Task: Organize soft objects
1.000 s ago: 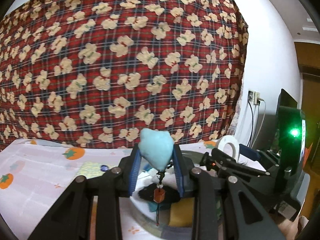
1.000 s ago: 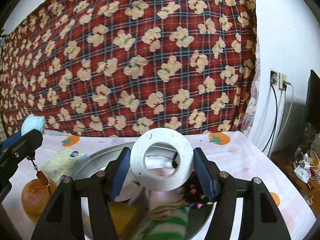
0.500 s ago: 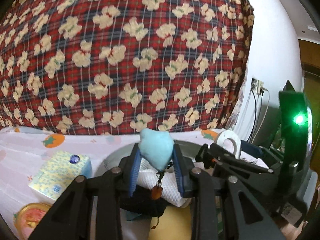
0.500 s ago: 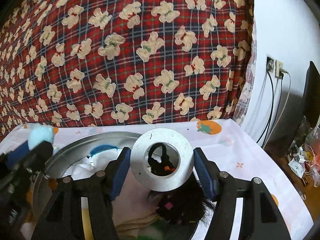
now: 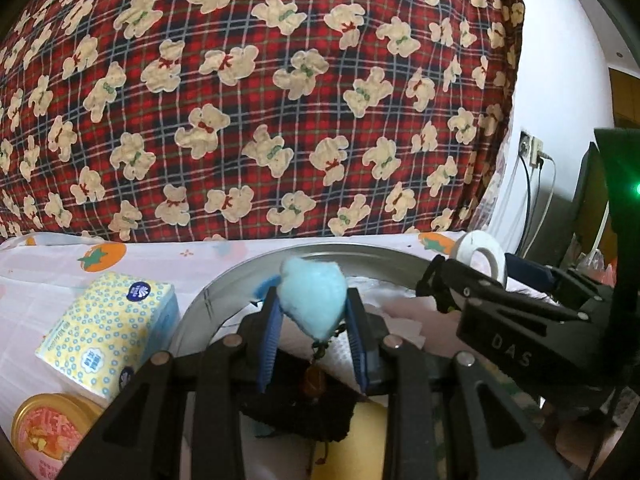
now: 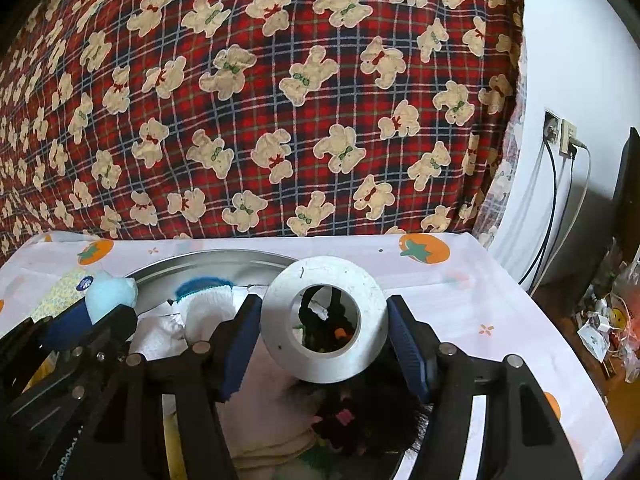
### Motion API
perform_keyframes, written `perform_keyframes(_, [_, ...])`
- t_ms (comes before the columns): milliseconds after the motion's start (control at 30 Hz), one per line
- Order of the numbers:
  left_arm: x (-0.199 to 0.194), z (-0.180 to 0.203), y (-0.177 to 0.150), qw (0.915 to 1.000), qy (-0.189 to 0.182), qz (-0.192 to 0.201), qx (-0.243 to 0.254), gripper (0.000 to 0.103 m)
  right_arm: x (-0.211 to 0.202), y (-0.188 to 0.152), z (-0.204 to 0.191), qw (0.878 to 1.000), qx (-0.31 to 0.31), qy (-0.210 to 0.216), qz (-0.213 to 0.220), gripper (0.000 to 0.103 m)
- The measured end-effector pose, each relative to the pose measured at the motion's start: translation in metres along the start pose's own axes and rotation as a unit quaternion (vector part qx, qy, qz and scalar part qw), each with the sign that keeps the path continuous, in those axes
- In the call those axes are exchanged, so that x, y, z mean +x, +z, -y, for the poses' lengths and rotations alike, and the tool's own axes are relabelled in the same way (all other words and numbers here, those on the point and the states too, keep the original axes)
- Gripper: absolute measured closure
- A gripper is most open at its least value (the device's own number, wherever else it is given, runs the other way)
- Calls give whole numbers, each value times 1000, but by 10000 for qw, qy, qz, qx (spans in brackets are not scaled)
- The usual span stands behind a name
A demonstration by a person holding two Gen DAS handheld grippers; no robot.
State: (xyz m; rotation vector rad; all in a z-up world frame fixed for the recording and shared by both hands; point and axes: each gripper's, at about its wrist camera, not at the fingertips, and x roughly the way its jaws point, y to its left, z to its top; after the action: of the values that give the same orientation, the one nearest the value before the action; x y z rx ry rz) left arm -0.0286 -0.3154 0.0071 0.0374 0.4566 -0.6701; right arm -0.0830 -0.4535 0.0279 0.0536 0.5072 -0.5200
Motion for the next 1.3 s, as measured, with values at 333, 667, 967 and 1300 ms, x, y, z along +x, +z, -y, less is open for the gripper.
perform_keyframes(333, [9, 0, -3, 9994, 211, -242, 93, 73, 13, 2, -8, 9987, -297, 77, -395, 37])
perform_keyframes(667, [-2, -8, -6, 9983, 582, -17, -49, 10, 9, -4, -5, 9994, -12, -40, -351, 23])
perform_keyframes(967, [-37, -24, -5, 9939, 850, 694, -146, 0, -25, -11, -4, 9984, 413, 102, 380, 14])
perform_keyframes(1300, [-57, -27, -18, 9887, 1158, 935, 202, 0, -47, -27, -3, 9944, 777, 185, 696, 13])
